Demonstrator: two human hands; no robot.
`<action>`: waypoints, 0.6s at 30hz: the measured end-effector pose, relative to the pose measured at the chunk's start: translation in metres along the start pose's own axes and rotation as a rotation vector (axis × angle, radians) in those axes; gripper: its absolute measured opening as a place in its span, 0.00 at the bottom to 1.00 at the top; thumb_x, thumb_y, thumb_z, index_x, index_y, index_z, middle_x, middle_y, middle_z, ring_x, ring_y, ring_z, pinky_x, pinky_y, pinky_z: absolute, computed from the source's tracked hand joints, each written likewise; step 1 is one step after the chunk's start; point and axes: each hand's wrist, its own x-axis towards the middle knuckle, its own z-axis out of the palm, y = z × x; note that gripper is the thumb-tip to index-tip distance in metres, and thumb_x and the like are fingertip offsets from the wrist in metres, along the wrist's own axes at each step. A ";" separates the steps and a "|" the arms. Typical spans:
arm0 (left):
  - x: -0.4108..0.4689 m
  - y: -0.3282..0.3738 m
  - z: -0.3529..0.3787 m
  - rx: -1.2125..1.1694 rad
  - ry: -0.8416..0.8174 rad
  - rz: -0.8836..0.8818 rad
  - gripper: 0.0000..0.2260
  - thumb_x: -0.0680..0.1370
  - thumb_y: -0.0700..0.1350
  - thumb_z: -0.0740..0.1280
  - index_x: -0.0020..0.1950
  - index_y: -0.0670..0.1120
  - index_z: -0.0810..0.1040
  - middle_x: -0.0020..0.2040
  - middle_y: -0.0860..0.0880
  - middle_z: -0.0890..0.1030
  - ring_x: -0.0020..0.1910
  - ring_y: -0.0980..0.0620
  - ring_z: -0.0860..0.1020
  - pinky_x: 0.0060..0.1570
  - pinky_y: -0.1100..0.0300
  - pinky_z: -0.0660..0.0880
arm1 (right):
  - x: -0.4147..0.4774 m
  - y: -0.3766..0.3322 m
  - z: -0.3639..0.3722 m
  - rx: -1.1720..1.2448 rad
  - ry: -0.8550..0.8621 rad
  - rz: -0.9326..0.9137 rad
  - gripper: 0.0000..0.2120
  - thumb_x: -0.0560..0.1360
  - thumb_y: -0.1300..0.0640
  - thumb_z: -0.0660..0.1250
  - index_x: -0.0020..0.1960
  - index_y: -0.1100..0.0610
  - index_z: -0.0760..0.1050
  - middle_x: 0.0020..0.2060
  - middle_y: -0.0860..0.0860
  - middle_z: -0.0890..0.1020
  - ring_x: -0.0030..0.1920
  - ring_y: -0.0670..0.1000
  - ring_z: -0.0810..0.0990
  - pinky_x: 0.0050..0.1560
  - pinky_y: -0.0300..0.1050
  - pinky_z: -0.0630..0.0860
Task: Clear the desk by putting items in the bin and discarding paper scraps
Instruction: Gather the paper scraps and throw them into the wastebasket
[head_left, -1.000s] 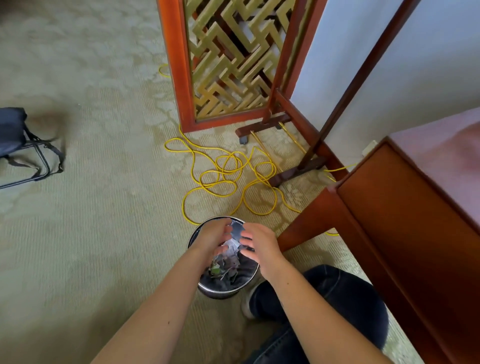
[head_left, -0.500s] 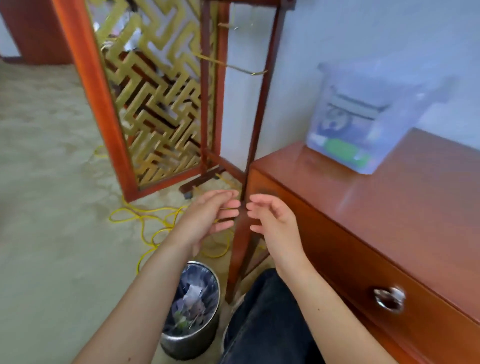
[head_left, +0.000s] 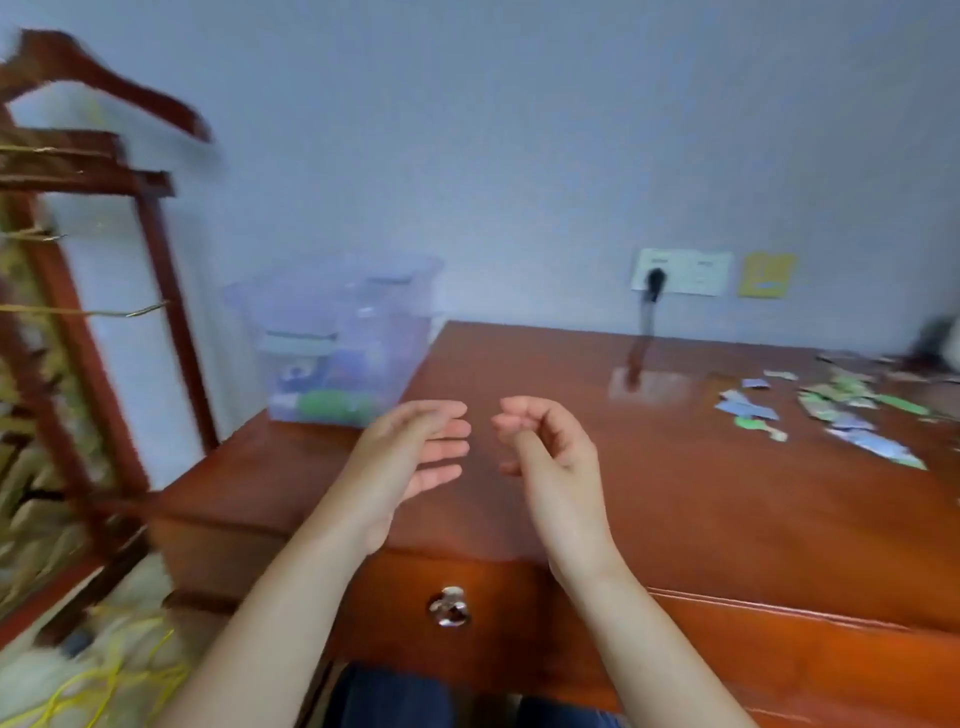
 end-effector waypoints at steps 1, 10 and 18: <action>0.006 0.001 0.017 -0.001 -0.049 -0.003 0.09 0.81 0.42 0.61 0.51 0.46 0.81 0.49 0.44 0.84 0.48 0.48 0.83 0.49 0.54 0.79 | 0.002 -0.004 -0.016 -0.020 0.048 -0.004 0.09 0.77 0.67 0.64 0.51 0.57 0.79 0.44 0.45 0.83 0.45 0.41 0.79 0.52 0.47 0.75; 0.013 0.000 0.174 0.021 -0.468 -0.063 0.09 0.80 0.40 0.61 0.52 0.45 0.81 0.48 0.45 0.84 0.48 0.48 0.83 0.49 0.53 0.80 | -0.003 -0.037 -0.149 -0.238 0.439 0.005 0.08 0.77 0.63 0.64 0.53 0.54 0.79 0.47 0.48 0.83 0.49 0.46 0.81 0.55 0.48 0.77; -0.002 -0.011 0.272 0.123 -0.689 -0.079 0.08 0.81 0.42 0.62 0.55 0.46 0.80 0.51 0.46 0.83 0.51 0.49 0.82 0.55 0.51 0.80 | -0.016 -0.051 -0.238 -0.416 0.662 0.060 0.09 0.79 0.58 0.63 0.53 0.47 0.78 0.48 0.41 0.81 0.51 0.42 0.80 0.54 0.45 0.80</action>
